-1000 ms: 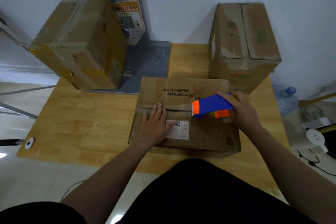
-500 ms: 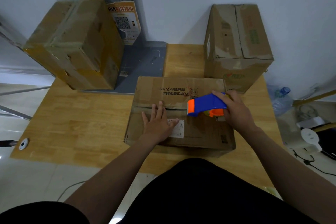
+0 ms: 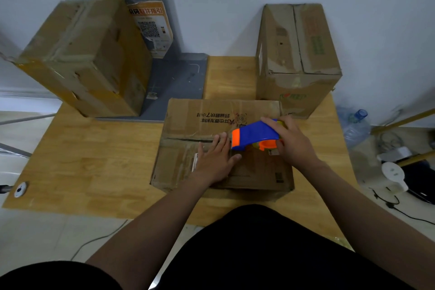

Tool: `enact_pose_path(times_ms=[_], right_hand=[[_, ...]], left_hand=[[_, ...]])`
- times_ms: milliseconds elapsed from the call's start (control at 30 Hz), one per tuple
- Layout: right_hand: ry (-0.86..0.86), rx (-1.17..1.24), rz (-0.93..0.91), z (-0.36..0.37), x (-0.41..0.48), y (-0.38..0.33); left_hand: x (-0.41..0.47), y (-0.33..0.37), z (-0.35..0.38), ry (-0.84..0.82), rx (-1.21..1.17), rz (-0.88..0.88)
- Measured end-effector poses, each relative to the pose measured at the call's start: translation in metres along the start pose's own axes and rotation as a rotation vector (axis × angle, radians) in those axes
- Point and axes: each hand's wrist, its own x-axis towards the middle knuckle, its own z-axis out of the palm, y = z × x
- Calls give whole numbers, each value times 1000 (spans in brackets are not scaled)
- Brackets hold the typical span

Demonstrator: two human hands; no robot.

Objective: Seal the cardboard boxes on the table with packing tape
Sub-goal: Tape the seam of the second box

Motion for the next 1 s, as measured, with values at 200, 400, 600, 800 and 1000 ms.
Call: enact_pose_path(times_ms=[200,400,600,800,1000], right_hand=[[-15,9,25,-2,1,0],[35,3,44,0,2,0],[166,320,283,11,-1,-5],[192,436,341,15,2,-17],[183,418,382,29,9,-35]], left_hand=[[-4,-9,-7,-60,20,7],[-14,-19,-2,-12,21,-102],[-30,-50,-8,96,-48,-219],[-49,-99,-15,291,-51,-384],[-64,-138,-30,470,-373,-759]])
